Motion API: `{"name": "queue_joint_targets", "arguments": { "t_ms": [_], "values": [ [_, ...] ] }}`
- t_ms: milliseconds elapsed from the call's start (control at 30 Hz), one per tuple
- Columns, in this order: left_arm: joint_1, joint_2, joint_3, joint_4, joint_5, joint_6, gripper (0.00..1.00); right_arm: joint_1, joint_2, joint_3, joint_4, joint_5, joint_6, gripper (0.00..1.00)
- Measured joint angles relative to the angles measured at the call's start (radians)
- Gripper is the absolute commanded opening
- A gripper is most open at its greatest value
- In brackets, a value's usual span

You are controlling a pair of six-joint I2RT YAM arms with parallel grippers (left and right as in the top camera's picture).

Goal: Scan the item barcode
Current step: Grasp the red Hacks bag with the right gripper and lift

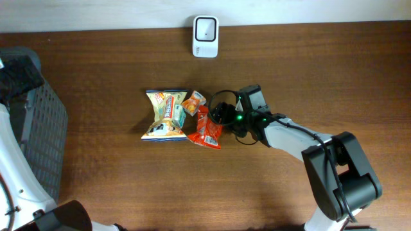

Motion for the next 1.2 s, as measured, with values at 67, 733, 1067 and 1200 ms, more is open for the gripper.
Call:
{"name": "queue_joint_targets", "arguments": {
  "t_ms": [67,733,1067,1200],
  "values": [
    [0.0,0.0,0.0,0.0,0.0,0.0,0.99,0.006,0.015,0.002,0.014,0.008,0.005,0.68],
    [0.0,0.0,0.0,0.0,0.0,0.0,0.99,0.024,-0.214,0.042,-0.356,0.309,-0.197,0.04],
    [0.0,0.0,0.0,0.0,0.0,0.0,0.99,-0.1,-0.283,0.057,-0.508,0.515,-0.202,0.62],
    [0.0,0.0,0.0,0.0,0.0,0.0,0.99,-0.192,-0.283,0.062,-0.568,0.339,-0.351,0.66]
  ]
}}
